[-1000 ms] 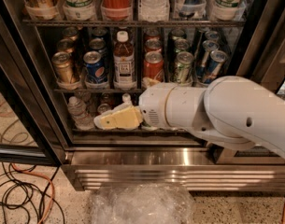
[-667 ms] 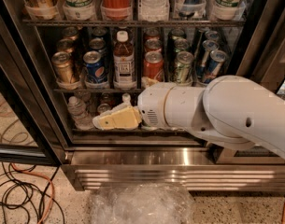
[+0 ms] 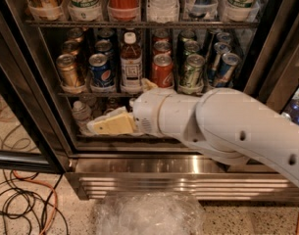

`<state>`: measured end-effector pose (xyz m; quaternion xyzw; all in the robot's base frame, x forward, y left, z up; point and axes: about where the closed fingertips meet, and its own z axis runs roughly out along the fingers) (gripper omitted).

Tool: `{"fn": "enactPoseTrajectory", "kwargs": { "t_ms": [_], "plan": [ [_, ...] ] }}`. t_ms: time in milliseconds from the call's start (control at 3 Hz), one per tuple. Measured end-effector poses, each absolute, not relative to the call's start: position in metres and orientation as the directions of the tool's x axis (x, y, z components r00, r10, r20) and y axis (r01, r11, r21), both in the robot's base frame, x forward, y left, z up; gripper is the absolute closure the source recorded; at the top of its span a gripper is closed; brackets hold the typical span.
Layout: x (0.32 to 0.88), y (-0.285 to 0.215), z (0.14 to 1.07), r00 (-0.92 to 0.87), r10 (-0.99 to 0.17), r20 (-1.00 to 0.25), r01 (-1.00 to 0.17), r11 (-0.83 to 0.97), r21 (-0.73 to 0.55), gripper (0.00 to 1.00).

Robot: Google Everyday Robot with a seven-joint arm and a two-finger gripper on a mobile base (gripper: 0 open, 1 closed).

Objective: Pick orange can from middle shelf of fridge

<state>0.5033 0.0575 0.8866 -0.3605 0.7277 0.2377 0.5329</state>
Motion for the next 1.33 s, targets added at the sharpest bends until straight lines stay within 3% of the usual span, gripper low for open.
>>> {"fn": "enactPoseTrajectory", "kwargs": {
  "t_ms": [1333],
  "plan": [
    [0.519, 0.146, 0.889, 0.031, -0.222, -0.974, -0.817, 0.556, -0.153, 0.00]
  ]
}}
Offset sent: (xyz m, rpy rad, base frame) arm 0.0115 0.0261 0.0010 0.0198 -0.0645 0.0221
